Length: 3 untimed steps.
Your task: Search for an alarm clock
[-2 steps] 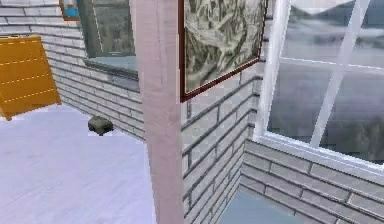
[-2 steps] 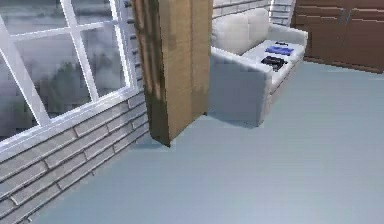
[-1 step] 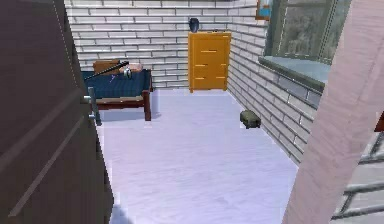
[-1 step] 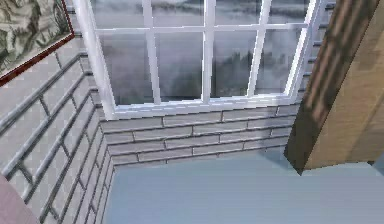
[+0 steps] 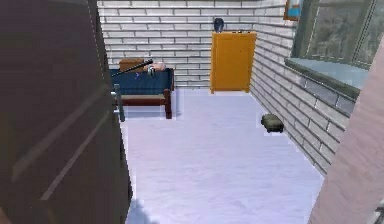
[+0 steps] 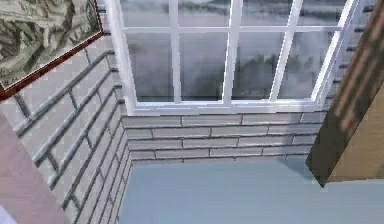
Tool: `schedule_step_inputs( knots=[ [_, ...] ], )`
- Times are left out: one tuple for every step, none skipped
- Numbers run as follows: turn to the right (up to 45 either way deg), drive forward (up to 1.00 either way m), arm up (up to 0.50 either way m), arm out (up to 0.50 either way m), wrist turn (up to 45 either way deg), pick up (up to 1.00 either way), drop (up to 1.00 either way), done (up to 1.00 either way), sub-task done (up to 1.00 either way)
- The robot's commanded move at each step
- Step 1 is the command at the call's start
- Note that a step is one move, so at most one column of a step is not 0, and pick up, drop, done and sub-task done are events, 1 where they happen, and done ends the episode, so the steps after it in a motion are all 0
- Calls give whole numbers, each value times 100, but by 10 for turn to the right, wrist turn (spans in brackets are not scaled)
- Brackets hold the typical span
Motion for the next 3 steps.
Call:
schedule_step_inputs(
  knots=[
    [0,90,0,0,0,0,0,0,0],
    [-120,0,0,0,0,0,0,0,0],
    [0,50,0,0,0,0,0,0,0]
  ],
)
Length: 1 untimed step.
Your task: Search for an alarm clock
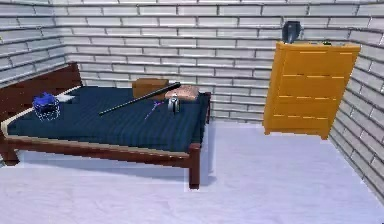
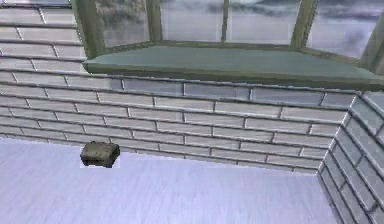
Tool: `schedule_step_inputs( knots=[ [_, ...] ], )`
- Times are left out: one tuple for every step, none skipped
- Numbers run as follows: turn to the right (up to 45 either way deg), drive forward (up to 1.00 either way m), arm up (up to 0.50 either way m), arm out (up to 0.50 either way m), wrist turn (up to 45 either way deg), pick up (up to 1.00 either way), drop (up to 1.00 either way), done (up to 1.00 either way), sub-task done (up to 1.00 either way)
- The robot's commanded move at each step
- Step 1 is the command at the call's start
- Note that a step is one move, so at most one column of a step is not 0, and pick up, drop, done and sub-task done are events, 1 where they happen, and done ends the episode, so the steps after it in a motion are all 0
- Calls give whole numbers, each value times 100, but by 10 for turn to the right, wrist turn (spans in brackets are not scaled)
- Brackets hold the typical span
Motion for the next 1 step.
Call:
schedule_step_inputs(
  knots=[
    [0,90,0,0,0,0,0,0,0]
  ],
)
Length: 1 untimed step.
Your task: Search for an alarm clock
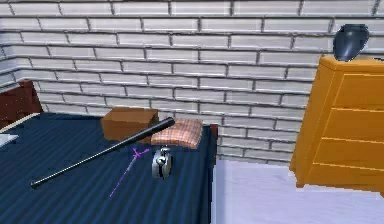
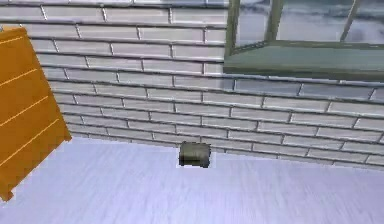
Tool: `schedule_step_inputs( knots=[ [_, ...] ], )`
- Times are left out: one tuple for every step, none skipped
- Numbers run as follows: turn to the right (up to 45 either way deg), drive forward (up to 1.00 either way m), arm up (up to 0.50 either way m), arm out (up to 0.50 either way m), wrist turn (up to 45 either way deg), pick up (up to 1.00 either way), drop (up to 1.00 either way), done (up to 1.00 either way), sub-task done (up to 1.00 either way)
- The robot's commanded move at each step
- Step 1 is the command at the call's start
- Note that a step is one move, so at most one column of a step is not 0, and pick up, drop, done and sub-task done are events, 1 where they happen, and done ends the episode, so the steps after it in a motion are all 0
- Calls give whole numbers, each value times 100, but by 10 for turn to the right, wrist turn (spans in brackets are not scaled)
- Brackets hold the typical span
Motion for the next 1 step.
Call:
schedule_step_inputs(
  knots=[
    [0,0,0,0,0,0,0,100,0]
  ],
)
